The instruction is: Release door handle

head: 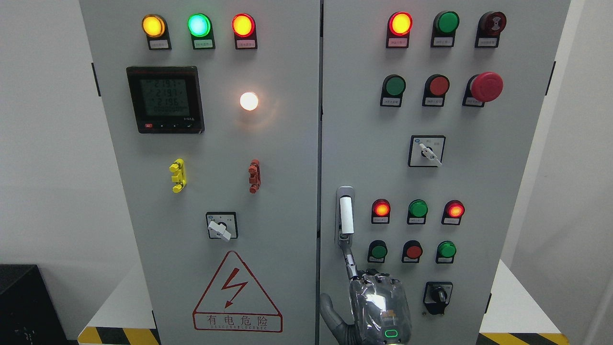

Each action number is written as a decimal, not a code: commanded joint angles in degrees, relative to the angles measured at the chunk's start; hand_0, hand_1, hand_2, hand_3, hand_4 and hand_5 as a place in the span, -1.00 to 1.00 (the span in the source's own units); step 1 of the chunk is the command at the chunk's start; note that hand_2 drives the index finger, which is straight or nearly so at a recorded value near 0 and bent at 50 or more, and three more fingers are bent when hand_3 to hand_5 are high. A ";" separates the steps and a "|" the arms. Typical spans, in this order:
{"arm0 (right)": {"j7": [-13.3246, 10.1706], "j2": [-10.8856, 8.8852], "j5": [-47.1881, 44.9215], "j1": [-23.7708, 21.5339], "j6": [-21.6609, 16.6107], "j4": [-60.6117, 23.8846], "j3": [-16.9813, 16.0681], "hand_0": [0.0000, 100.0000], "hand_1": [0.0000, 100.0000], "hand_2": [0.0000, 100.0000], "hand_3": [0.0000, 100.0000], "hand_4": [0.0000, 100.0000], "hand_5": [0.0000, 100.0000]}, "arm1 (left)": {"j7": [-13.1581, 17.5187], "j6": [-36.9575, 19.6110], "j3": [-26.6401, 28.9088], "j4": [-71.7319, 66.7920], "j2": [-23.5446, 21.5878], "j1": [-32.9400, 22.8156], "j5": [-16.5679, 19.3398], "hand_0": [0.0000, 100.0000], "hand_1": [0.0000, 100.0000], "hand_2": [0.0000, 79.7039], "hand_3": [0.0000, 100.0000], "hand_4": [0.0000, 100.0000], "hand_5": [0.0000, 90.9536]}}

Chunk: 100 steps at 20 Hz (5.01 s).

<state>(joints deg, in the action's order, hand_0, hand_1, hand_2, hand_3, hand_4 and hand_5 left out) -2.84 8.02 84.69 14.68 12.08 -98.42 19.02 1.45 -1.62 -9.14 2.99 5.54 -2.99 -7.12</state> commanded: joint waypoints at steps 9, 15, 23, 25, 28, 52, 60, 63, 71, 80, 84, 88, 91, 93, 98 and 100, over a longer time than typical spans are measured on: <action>-0.59 -0.03 -0.05 0.00 0.14 0.42 -0.04 -0.21 -0.49 -1.00 0.61 0.50 0.45 | 0.05 0.04 0.00 0.00 0.00 0.00 0.00 -1.00 -1.00 -0.89 -0.80 -1.00 -1.00; -0.94 -0.03 -0.14 0.09 -0.04 -0.89 0.05 -0.21 -0.49 -1.00 0.61 0.50 0.45 | 0.05 0.04 0.00 0.00 0.00 0.00 0.00 -1.00 -1.00 -0.89 -0.80 -1.00 -1.00; -1.64 -0.03 -0.14 0.09 -0.13 -1.42 0.05 -0.21 -0.49 -1.00 0.60 0.50 0.45 | 0.05 -0.04 0.00 0.00 0.00 0.00 0.00 -1.00 -1.00 -0.89 -0.81 -1.00 -1.00; -1.65 -0.03 -0.14 0.09 -0.21 -1.60 0.05 -0.21 -0.49 -1.00 0.59 0.50 0.45 | 0.05 0.04 0.00 0.00 0.00 0.00 0.00 -1.00 -1.00 -0.89 -0.81 -1.00 -1.00; -1.65 -0.03 -0.14 0.17 -0.21 -1.60 0.05 -0.21 -0.49 -1.00 0.59 0.49 0.45 | 0.05 0.04 0.00 0.00 0.00 0.00 0.00 -1.00 -1.00 -0.89 -0.81 -1.00 -1.00; -2.52 -0.03 -0.48 0.26 -0.30 -2.65 -0.30 -0.20 -0.44 -0.70 0.53 0.47 0.44 | 0.05 0.04 0.00 0.00 0.00 0.00 0.00 -1.00 -1.00 -0.89 -0.80 -1.00 -1.00; -2.79 -0.03 -0.84 0.26 -0.39 -3.18 -0.30 -0.28 -0.39 -0.67 0.52 0.47 0.44 | 0.05 0.04 0.00 0.00 0.00 0.00 0.00 -1.00 -1.00 -0.89 -0.80 -1.00 -1.00; -2.79 -0.03 -0.84 0.26 -0.48 -3.53 -0.21 -0.32 -0.39 -0.67 0.52 0.46 0.44 | 0.05 0.04 0.00 0.00 0.00 0.00 0.00 -1.00 -1.00 -0.89 -0.80 -1.00 -1.00; -2.79 -0.03 -0.93 0.26 -0.65 -4.41 -0.21 -0.33 -0.39 -0.65 0.52 0.46 0.44 | 0.05 0.04 0.00 0.00 0.00 0.00 0.00 -1.00 -1.00 -0.89 -0.80 -1.00 -1.00; -2.53 -0.03 -3.39 -1.15 -1.09 -7.13 -0.48 -0.27 -0.36 -0.47 0.55 0.47 0.43 | 0.05 0.04 0.00 0.00 0.00 0.00 0.00 -1.00 -1.00 -0.89 -0.80 -1.00 -1.00; -2.00 -0.03 -3.56 -1.15 -1.18 -8.37 -0.91 -0.23 -0.34 -0.27 0.56 0.46 0.42 | 0.05 -0.04 0.00 0.00 0.00 0.00 0.00 -1.00 -1.00 -0.89 -0.80 -1.00 -1.00; -1.73 -0.03 -3.56 -1.15 -1.18 -9.15 -1.53 -0.17 -0.31 -0.08 0.59 0.45 0.41 | 0.05 -0.05 0.00 0.00 0.00 0.00 0.00 -1.00 -1.00 -0.89 -0.80 -1.00 -1.00; -0.16 -0.03 -3.56 -1.15 -1.18 -10.03 -1.62 -0.15 -0.30 0.02 0.66 0.48 0.40 | 0.05 0.04 0.00 0.00 0.00 0.00 0.00 -1.00 -1.00 -0.89 -0.79 -1.00 -1.00; 0.20 -0.03 -3.56 -1.15 -1.09 -10.30 -1.79 -0.18 -0.32 0.08 0.69 0.49 0.39 | 0.05 0.04 0.00 0.00 0.00 0.00 0.00 -1.00 -1.00 -0.89 -0.79 -1.00 -1.00; 0.90 -0.03 -3.56 -0.71 -0.74 -10.39 -2.32 -0.43 -0.40 0.29 0.83 0.53 0.37 | 0.05 0.04 0.00 0.00 0.00 0.00 0.00 -1.00 -1.00 -0.89 -0.79 -1.00 -1.00; 1.17 -0.11 -3.56 -0.53 -0.74 -10.56 -2.85 -0.54 -0.40 0.33 0.86 0.54 0.36 | 0.05 0.04 0.00 0.00 0.00 0.00 0.00 -1.00 -1.00 -0.89 -0.79 -1.00 -1.00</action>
<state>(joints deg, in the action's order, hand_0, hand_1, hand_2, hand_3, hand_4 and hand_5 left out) -2.04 7.99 81.16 13.76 11.22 -107.44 17.38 1.44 -1.63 -9.14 2.99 5.54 -2.99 -7.12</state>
